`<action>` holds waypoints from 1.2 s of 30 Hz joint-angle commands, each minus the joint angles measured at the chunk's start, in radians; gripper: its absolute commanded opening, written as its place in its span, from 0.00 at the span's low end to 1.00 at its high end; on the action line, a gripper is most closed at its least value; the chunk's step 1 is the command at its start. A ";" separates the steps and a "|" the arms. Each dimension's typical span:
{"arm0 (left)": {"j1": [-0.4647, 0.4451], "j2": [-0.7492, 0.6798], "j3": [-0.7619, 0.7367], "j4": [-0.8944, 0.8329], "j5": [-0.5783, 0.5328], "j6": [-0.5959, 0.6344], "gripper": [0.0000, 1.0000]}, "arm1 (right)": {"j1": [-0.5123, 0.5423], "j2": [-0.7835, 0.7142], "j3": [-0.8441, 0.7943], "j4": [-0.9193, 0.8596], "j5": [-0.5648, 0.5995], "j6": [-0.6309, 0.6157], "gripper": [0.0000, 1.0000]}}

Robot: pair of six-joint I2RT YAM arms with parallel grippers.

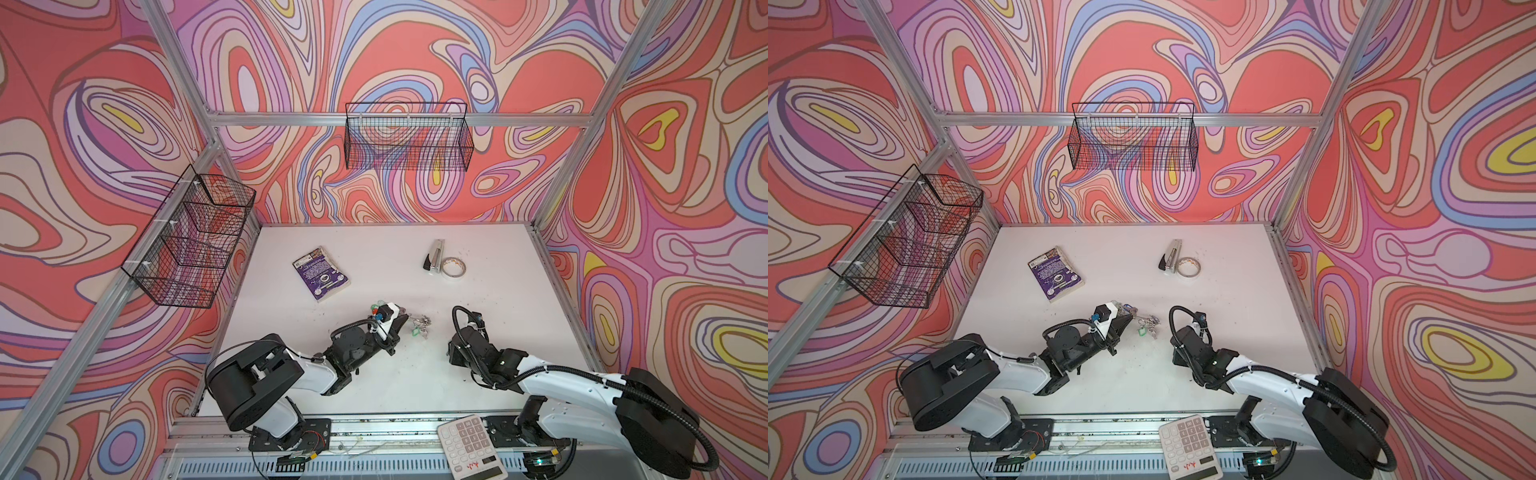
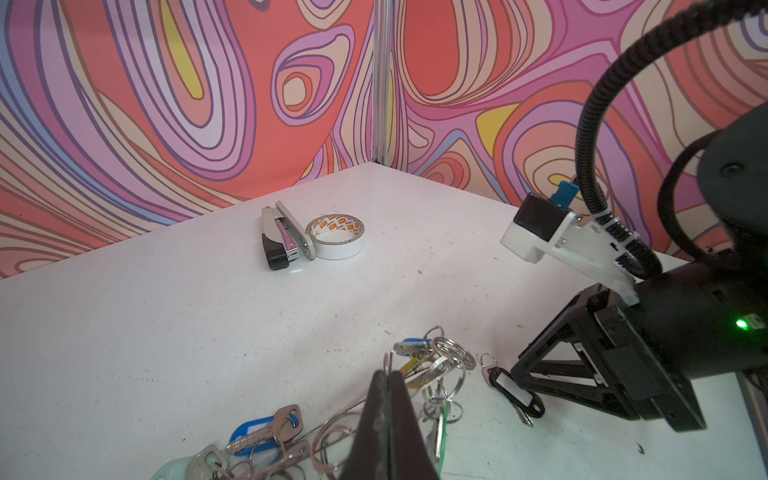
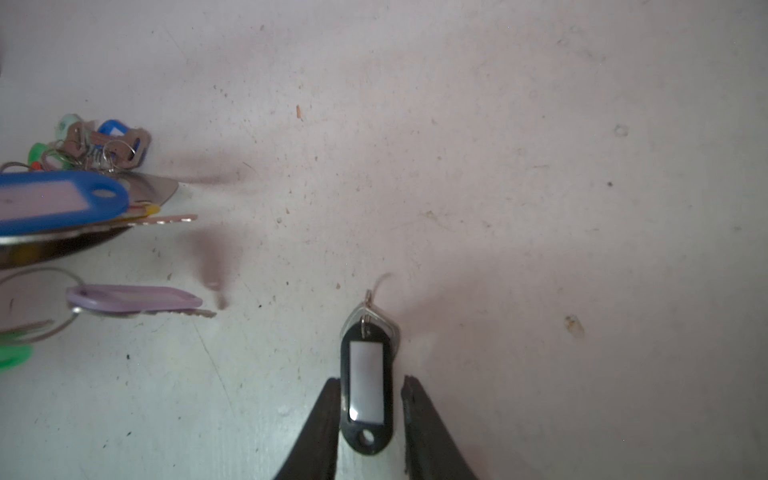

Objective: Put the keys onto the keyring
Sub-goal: 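Lower the right gripper and close it on the black-tag key, then lift the black-tag key off the table with the right gripper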

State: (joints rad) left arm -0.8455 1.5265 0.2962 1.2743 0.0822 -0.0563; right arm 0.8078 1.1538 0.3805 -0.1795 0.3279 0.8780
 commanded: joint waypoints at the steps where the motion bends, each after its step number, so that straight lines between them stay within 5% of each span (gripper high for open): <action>1: -0.006 -0.003 0.005 0.043 0.009 0.000 0.00 | 0.006 0.033 0.059 -0.018 0.058 0.039 0.31; 16: -0.013 -0.018 0.003 0.043 0.012 0.014 0.00 | -0.314 0.243 0.369 -0.380 -0.288 -0.240 0.28; 36: -0.021 -0.019 0.006 0.042 0.020 0.014 0.00 | -0.343 0.445 0.487 -0.364 -0.417 -0.353 0.20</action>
State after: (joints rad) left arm -0.8589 1.5261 0.2962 1.2682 0.0891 -0.0555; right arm 0.4694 1.5917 0.8490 -0.5323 -0.0731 0.5411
